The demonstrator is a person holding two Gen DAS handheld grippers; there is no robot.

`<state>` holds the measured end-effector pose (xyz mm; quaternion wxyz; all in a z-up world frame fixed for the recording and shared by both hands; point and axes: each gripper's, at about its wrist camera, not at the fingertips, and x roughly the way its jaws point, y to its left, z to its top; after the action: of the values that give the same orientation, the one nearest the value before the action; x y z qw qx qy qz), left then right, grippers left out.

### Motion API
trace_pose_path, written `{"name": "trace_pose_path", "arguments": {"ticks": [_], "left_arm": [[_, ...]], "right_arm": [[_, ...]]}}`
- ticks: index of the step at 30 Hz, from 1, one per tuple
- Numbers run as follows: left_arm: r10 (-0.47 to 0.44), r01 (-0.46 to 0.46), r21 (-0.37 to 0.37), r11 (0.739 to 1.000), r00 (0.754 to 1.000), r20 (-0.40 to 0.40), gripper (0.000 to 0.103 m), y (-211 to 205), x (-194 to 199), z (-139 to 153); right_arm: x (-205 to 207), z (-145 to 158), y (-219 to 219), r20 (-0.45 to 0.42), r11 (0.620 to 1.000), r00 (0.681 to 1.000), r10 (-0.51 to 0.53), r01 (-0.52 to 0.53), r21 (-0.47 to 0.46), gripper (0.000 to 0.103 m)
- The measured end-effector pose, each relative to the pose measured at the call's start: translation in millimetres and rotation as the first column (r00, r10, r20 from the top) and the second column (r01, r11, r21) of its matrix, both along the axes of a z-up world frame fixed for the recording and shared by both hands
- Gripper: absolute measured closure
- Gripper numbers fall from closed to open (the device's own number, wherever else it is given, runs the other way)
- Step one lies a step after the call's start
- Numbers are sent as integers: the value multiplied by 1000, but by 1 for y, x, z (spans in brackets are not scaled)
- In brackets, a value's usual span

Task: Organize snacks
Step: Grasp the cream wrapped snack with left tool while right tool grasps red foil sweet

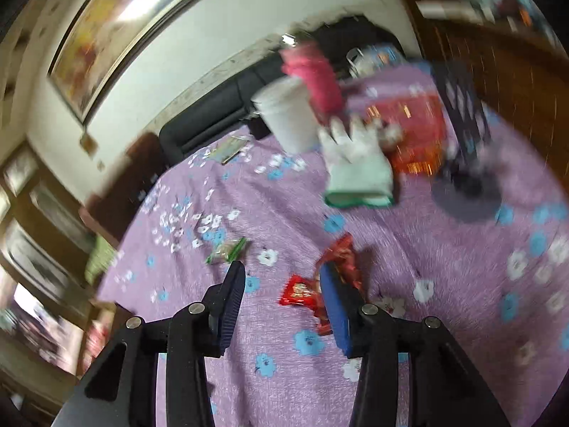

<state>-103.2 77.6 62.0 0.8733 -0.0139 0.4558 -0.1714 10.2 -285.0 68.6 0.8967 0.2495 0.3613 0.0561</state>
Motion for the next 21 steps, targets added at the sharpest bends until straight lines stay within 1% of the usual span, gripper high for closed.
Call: {"name": "trace_pose_path", "arguments": {"ticks": [1,2,5,7,10,12,13,14,17,21], "left_arm": [[-4,4,5,1000,1000,-1,16,-4,1,0],[-9,9,14,1000,1000,-1,16,-9,3,0],[-21,21,39,999,1000,3,16,-29,13,-1],[-23,22,49,999,1000,8,16,-39,21,-2],[-30,28,62,998,999,27,16,-57,36,-2],[-38,34,87,996,998,45,16,-71,48,-3],[-43,38,100,994,997,56,16,-77,53,-4],[-49,41,118,992,997,67,16,-83,59,-5],[-86,71,155,985,992,94,16,-105,76,-9],[-115,98,181,979,990,86,16,-124,97,-21]], "right_arm": [[4,-12,-5,-25,1000,1000,1,0,21,56],[8,-17,-4,-41,1000,999,6,-5,19,56],[20,-31,4,-81,996,997,-9,1,-94,56],[21,-37,4,-93,991,996,-7,-6,-133,56],[24,-38,4,-94,991,996,3,-16,-133,57],[23,-37,5,-92,990,996,-2,-11,-143,57],[22,-35,5,-87,987,996,-8,-6,-158,59],[20,-32,5,-81,987,997,-6,-8,-163,65],[17,-30,3,-81,984,996,-26,11,-180,66],[15,-24,-6,-57,990,998,-40,32,-137,66]]}}
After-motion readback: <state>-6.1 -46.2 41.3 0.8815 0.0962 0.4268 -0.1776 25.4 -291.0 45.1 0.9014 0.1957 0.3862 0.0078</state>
